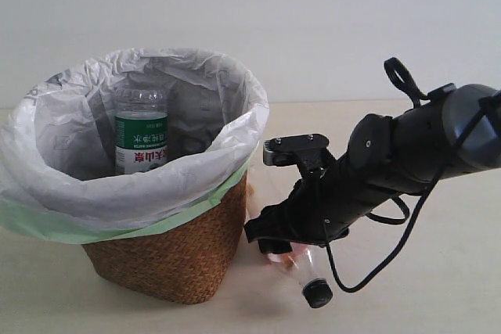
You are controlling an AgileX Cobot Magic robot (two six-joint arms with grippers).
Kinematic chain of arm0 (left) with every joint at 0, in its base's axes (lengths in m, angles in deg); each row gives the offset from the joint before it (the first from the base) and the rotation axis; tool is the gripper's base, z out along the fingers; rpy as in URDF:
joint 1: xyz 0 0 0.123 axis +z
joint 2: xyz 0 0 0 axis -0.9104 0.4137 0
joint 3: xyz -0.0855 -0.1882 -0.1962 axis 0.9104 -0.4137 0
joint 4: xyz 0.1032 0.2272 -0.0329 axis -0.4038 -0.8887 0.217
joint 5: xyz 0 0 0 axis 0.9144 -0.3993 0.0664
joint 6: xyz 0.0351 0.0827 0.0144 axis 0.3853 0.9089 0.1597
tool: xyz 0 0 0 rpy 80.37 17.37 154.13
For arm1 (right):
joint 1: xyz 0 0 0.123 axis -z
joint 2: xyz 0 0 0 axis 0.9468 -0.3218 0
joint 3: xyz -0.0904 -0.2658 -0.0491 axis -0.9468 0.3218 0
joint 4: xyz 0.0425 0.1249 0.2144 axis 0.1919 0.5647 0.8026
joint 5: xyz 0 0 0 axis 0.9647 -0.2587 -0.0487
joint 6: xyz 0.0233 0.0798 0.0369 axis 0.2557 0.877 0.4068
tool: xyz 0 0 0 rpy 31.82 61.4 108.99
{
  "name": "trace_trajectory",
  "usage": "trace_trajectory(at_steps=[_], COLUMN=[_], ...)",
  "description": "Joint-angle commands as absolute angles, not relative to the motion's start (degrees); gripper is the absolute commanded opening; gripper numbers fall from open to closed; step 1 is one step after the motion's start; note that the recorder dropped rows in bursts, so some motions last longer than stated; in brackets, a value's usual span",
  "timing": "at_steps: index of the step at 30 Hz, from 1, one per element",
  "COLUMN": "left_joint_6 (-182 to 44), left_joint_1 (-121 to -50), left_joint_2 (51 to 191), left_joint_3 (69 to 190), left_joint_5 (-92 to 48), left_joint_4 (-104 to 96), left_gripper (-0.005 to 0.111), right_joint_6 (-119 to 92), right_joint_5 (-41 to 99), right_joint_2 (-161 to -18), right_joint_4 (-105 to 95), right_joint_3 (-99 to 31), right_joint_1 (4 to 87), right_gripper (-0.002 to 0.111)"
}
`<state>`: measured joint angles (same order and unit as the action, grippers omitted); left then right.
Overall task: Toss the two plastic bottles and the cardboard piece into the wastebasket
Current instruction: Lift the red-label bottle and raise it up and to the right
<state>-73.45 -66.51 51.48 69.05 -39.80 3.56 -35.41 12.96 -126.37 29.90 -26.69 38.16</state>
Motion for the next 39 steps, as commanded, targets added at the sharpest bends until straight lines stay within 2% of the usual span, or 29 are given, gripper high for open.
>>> trace_trajectory(at_steps=[1,3,5,12,20,26,32,39], left_joint_6=[-73.7,-73.7,-73.7,-73.7,-73.7,-73.7,-73.7,-73.7], left_joint_1=[-66.5,-66.5,-66.5,-66.5,-66.5,-66.5,-66.5,-66.5], left_joint_2=[51.3,51.3,51.3,51.3,51.3,51.3,51.3,51.3], left_joint_3=[68.8,68.8,68.8,68.8,68.8,68.8,68.8,68.8], left_joint_5=[-39.5,-39.5,-39.5,-39.5,-39.5,-39.5,-39.5,-39.5], left_joint_4=[3.4,3.4,3.4,3.4,3.4,3.4,3.4,3.4], left_gripper=[0.004,0.004,0.004,0.004,0.004,0.004,0.004,0.004], right_joint_6=[-35.9,-35.9,-35.4,-31.1,-31.4,-24.9,-10.9,4.3], right_joint_5=[13.4,12.5,12.1,15.0,11.7,5.6,-1.5,-6.1], right_joint_2=[-126.3,-126.3,-126.3,-122.4,-111.8,-102.5,-95.2,-93.5], right_joint_4=[29.5,29.5,29.5,29.3,26.5,14.2,-1.4,-17.6], right_joint_3=[-26.6,-26.6,-26.6,-24.3,-16.1,-11.1,-10.9,-10.9], right_joint_1=[38.1,38.1,38.1,38.2,46.4,53.1,53.5,53.6], right_gripper=[0.028,0.008,0.001,0.001,0.001,0.001,0.001,0.001])
